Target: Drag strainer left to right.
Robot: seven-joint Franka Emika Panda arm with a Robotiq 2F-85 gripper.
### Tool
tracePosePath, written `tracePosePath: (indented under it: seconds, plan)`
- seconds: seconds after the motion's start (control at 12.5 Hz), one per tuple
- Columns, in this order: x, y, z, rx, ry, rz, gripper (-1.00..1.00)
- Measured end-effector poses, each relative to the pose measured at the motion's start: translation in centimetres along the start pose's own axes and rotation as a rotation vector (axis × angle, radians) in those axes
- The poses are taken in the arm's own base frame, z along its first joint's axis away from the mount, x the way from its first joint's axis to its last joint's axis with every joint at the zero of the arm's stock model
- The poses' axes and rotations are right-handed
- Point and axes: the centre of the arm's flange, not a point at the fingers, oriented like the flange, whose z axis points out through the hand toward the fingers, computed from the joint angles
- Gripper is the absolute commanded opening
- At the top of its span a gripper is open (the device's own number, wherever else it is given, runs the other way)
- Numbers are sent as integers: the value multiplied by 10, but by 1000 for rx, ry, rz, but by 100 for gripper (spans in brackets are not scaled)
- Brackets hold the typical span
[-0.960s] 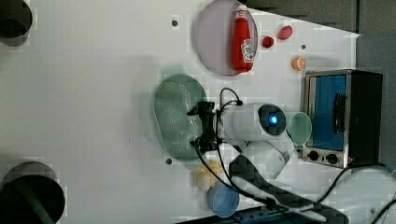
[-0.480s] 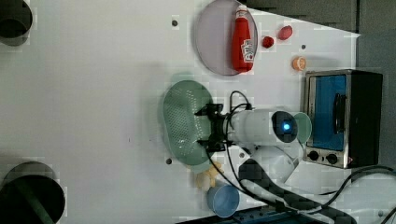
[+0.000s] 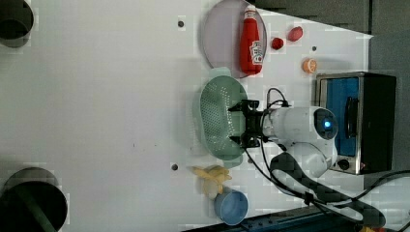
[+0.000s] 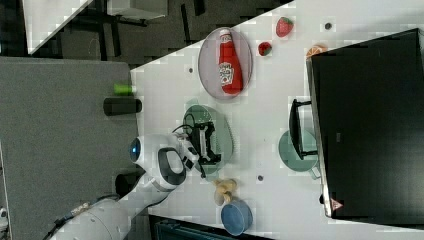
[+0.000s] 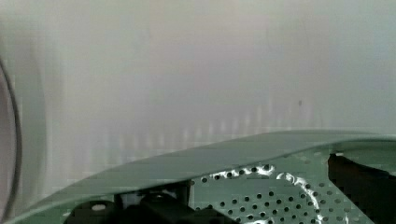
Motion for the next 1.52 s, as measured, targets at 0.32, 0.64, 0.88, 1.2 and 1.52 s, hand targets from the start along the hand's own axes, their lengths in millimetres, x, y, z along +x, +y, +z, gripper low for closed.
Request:
tracePosePath:
  seconds: [0.32, 0.64, 0.88, 1.2, 1.52]
  plan:
    - [68, -7, 12, -33, 44, 13, 100]
    - [144, -6, 17, -46, 73, 60, 100]
    - [169, -1, 17, -47, 92, 73, 100]
    - [185, -5, 11, -22, 96, 48, 100]
    - [188, -6, 5, -21, 97, -112, 100]
